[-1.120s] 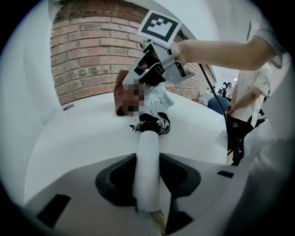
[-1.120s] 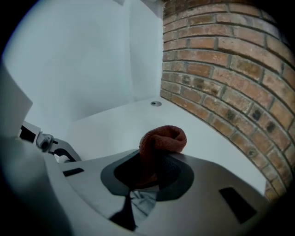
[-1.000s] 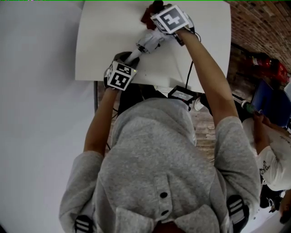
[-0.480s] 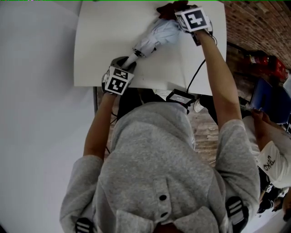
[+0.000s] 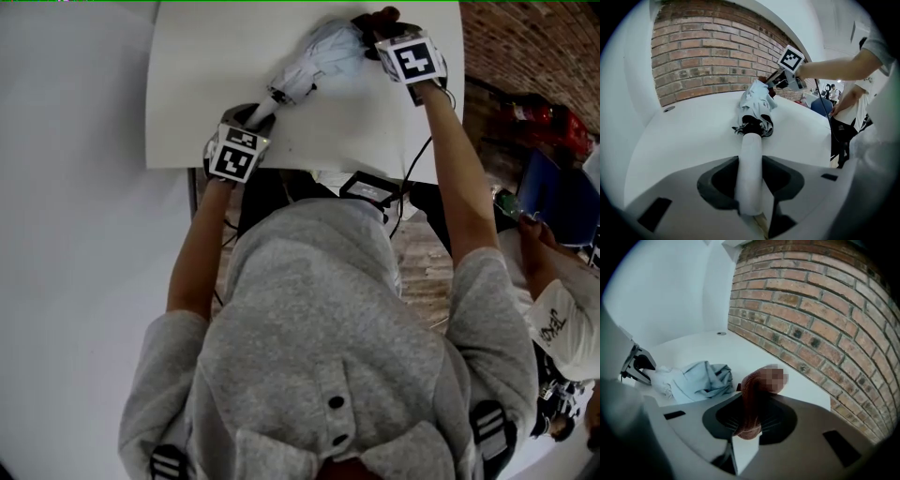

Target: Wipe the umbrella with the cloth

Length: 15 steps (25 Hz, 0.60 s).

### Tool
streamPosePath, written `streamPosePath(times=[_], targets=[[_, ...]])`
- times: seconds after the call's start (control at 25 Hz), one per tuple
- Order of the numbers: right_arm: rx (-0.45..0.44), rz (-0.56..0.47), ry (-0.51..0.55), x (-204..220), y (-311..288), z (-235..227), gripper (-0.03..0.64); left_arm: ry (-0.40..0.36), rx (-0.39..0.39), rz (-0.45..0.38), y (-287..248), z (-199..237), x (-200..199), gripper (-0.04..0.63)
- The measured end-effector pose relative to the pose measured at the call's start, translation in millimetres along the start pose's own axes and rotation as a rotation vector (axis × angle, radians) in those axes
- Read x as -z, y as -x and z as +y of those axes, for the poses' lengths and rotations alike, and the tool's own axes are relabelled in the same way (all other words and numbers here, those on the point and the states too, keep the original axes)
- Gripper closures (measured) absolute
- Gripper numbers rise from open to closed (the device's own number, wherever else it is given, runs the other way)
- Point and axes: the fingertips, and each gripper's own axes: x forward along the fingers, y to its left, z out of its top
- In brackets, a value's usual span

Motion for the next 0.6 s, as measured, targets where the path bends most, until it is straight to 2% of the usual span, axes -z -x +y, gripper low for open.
streamPosePath(times=[0.16,0.32,0.44,0.52,0.6], targets=[[-0.038,-0.098,-0.011,-5.8,17.3,36.4,0.541,0.000,-0.007,-0.002,3.2,0.5,0.6,0.437],[0.024,-0.156,-0.018,-7.2,31.5,56.1,0.541,0.001,-0.003,-0.003,1.4,-1.3,-0.8,0.437],[0.037,-0.193,-0.054,-7.8,38.4,69.7,0.541,0.005,-0.004,-0.002,-0.5,-1.9,1.6,0.437],[0.022,-0.207,-0.065,-7.7,42.1,83.4,0.541,0.006,-0.008,-0.002,-0.7,-0.8,2.2,0.437],[-0.019,-0.200,-0.029,-4.1,43.6,107.4,0.541,0.005,-0.010,-0.002,-0.9,0.0,2.3,0.437]])
